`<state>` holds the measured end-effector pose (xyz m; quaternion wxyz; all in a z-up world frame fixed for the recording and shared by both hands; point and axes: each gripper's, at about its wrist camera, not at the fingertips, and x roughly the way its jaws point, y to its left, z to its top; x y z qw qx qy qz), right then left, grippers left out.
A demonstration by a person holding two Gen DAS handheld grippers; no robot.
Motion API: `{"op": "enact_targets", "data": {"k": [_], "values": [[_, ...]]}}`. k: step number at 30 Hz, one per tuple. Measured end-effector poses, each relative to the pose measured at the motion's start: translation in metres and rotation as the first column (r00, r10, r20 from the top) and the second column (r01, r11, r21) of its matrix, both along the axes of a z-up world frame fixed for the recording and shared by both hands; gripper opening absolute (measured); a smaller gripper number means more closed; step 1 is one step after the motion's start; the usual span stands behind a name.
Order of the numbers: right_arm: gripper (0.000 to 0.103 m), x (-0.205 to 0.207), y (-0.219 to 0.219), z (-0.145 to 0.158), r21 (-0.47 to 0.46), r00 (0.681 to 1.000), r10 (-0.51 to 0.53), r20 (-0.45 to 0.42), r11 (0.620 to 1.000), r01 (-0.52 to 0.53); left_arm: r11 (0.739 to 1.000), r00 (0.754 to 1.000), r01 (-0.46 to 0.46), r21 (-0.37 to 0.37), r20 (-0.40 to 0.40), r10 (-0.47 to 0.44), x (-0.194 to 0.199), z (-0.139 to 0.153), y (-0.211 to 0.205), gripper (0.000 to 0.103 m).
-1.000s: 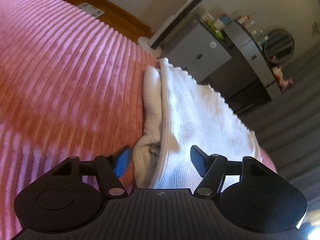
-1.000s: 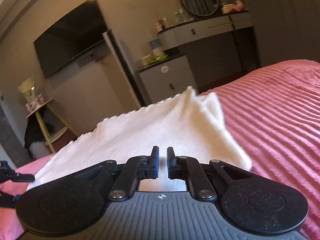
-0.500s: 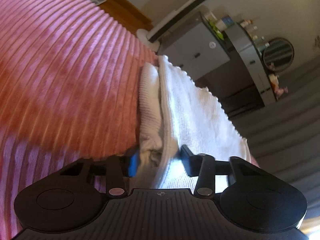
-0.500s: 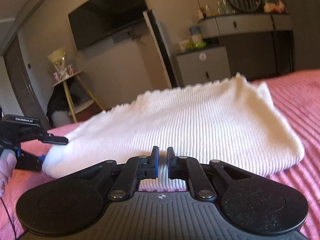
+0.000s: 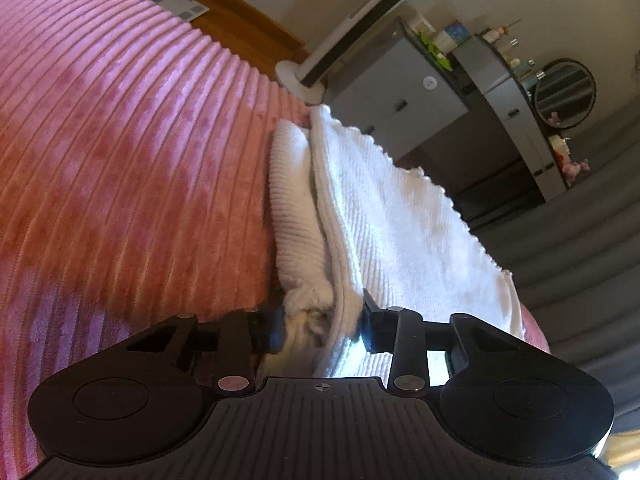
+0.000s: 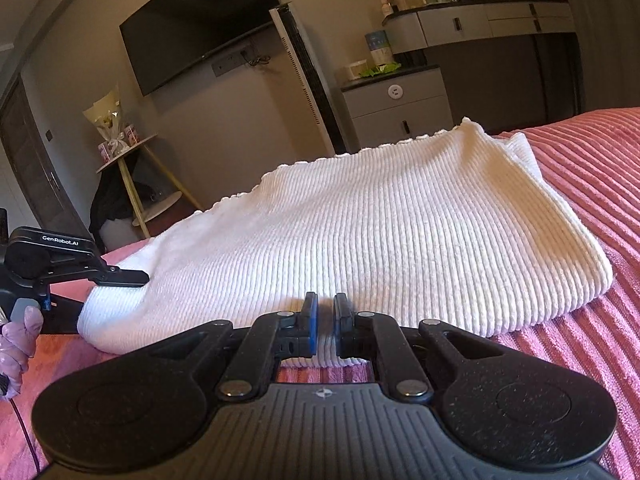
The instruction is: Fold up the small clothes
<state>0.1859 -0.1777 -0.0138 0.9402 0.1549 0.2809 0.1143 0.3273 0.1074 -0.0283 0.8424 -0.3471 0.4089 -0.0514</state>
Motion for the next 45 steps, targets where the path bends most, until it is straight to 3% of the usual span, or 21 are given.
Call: {"op": "enact_targets", "data": {"k": [9, 16, 21, 22, 24, 26, 32, 35, 38, 42, 45], "values": [[0.008, 0.001, -0.006, 0.003, -0.042, 0.999, -0.046, -0.009, 0.998, 0.045, 1.000, 1.000, 0.005, 0.024, 0.011, -0.006, -0.002, 0.003, -0.002, 0.034], [0.008, 0.000, 0.000, 0.006, -0.091, 0.997, -0.071, -0.005, 0.993, 0.070, 0.994, 0.999, 0.018, 0.110, -0.032, -0.014, 0.003, 0.002, -0.010, 0.042], [0.008, -0.005, 0.005, 0.011, -0.121, 0.995, -0.103, -0.004, 0.987, 0.102, 0.989, 0.999, 0.031, 0.145, -0.031, -0.027, 0.003, 0.004, -0.014, 0.040], [0.009, -0.006, 0.005, 0.013, -0.121, 0.994, -0.107, -0.002, 0.987, 0.106, 0.987, 0.999, 0.042, 0.153, -0.024, -0.039, 0.002, 0.007, -0.015, 0.033], [0.023, -0.010, 0.006, 0.018, -0.118, 0.994, -0.109, 0.029, 0.987, 0.112, 0.984, 0.999, 0.053, 0.171, -0.007, -0.052, 0.001, 0.017, -0.016, 0.030], [0.025, -0.014, 0.005, 0.023, -0.101, 0.992, -0.112, 0.066, 0.988, 0.118, 0.977, 0.996, 0.074, 0.199, 0.037, -0.083, -0.002, 0.037, -0.023, 0.028], [0.025, -0.009, -0.013, 0.021, -0.004, 0.987, -0.157, 0.043, 0.988, 0.157, 0.941, 0.965, 0.151, 0.302, 0.161, -0.206, 0.003, 0.100, -0.085, 0.027], [0.025, -0.008, -0.028, 0.021, 0.041, 0.982, -0.187, 0.039, 0.982, 0.185, 0.902, 0.936, 0.223, 0.368, 0.176, -0.304, 0.014, 0.109, -0.140, 0.027], [0.025, -0.008, -0.049, 0.018, 0.099, 0.975, -0.220, 0.037, 0.971, 0.216, 0.857, 0.906, 0.305, 0.415, 0.151, -0.395, 0.027, 0.097, -0.197, 0.028], [0.025, -0.005, -0.074, 0.008, 0.183, 0.972, -0.233, 0.013, 0.957, 0.227, 0.816, 0.893, 0.356, 0.455, 0.092, -0.441, 0.039, 0.059, -0.245, 0.029], [0.025, -0.001, -0.086, -0.002, 0.220, 0.973, -0.229, -0.010, 0.949, 0.225, 0.817, 0.891, 0.348, 0.460, 0.109, -0.441, 0.037, 0.039, -0.253, 0.036]]}}
